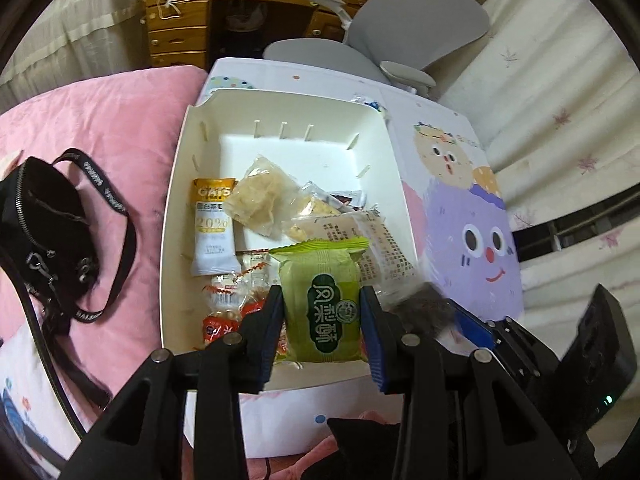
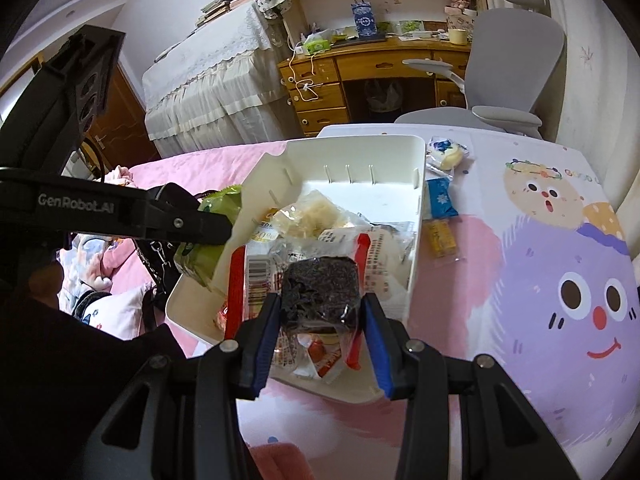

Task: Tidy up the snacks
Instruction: 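Carry the green pack and candy pack over the white tray while opening both tools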

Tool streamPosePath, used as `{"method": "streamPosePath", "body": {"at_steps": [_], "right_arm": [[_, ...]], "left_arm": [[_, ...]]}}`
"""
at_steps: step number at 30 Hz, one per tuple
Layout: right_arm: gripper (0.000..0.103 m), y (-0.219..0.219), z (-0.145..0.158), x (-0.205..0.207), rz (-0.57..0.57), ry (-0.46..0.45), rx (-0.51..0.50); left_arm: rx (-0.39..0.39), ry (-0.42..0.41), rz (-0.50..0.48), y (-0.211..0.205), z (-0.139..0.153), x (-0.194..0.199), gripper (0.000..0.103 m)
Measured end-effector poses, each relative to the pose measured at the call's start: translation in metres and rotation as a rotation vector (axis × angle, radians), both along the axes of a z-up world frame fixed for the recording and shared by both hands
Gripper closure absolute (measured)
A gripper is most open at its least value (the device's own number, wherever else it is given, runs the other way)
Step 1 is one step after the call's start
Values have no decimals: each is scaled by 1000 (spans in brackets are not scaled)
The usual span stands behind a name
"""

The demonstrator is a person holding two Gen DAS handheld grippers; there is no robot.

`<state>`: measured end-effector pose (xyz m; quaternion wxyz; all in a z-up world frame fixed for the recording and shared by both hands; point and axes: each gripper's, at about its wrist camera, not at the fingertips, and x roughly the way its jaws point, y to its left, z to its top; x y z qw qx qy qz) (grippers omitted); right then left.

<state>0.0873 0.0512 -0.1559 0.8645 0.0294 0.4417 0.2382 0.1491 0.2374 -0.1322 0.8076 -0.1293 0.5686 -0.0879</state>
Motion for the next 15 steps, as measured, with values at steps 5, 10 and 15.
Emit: {"method": "streamPosePath", "body": {"at_steps": [5, 10, 15], "right_arm": [[50, 4, -8, 7, -37, 39, -20], [49, 2, -7, 7, -57, 45, -35], [47, -2, -9, 1, -75, 70, -78]], "left_arm": [[-17, -23, 9, 10, 2, 4, 33], [13, -27, -14, 9, 3, 11, 33], [27, -10, -70, 1, 3, 19, 32]]}}
